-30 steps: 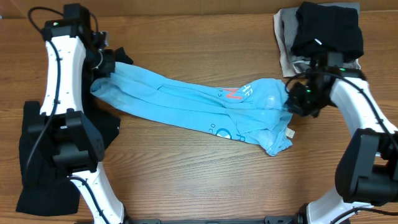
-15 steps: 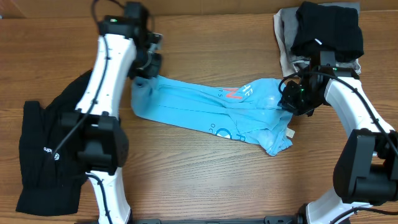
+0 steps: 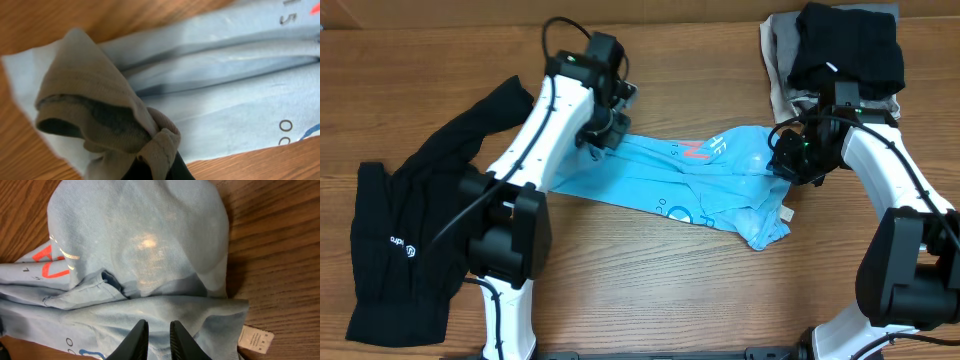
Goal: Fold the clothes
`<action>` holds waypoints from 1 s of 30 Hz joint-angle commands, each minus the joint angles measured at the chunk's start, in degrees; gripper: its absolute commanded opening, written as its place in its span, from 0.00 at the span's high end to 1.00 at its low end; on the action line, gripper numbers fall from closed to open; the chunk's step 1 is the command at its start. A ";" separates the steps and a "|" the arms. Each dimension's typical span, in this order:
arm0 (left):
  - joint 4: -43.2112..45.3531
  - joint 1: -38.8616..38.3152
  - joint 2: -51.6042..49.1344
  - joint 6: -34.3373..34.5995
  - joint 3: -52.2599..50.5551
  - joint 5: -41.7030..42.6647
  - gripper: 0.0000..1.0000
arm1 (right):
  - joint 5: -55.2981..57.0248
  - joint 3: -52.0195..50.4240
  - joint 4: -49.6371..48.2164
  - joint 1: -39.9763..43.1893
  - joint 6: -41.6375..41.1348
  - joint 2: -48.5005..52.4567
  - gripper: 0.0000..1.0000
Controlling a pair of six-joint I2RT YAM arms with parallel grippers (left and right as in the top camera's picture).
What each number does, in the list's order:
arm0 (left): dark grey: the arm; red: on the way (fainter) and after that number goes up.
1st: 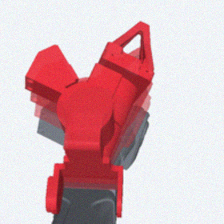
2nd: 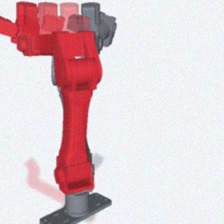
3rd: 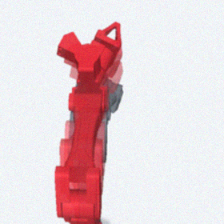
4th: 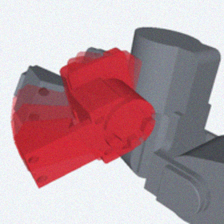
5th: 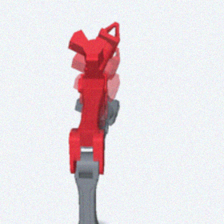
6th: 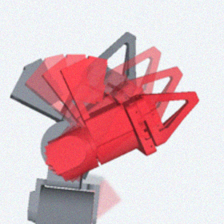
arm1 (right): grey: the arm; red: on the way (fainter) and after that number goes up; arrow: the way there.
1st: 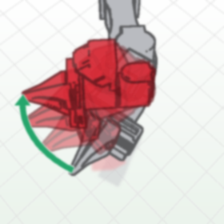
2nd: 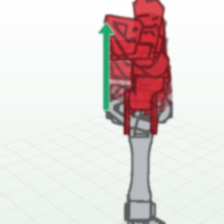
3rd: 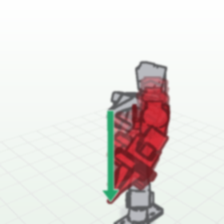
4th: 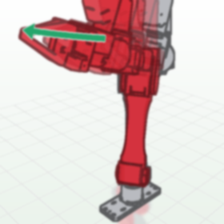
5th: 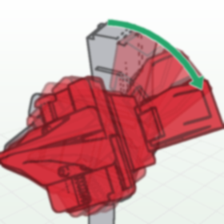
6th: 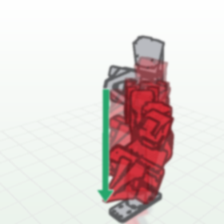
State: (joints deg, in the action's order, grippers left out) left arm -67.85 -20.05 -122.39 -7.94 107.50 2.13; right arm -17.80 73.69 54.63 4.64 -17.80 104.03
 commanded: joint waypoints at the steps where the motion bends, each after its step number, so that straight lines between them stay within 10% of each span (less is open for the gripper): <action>1: 1.84 -2.43 -0.15 -1.05 -2.93 1.14 0.96 | -0.31 -0.46 -0.31 0.37 -0.02 0.04 0.82; 22: 3.87 -6.23 -0.15 -0.61 -3.32 5.07 0.89 | -0.31 -0.46 -0.35 0.37 -0.04 0.04 0.81; 28: 3.80 -6.73 -0.15 -0.11 -3.32 8.74 0.05 | -0.28 -0.46 -0.35 0.37 -0.02 0.04 0.81; 30: 3.74 -6.91 -0.15 0.52 -3.32 11.15 0.00 | -0.31 -0.46 -0.37 0.37 -0.02 0.04 0.81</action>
State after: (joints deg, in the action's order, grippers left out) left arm -64.23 -25.93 -122.39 -7.75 104.57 8.29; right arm -17.80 73.69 54.63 4.80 -17.78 104.03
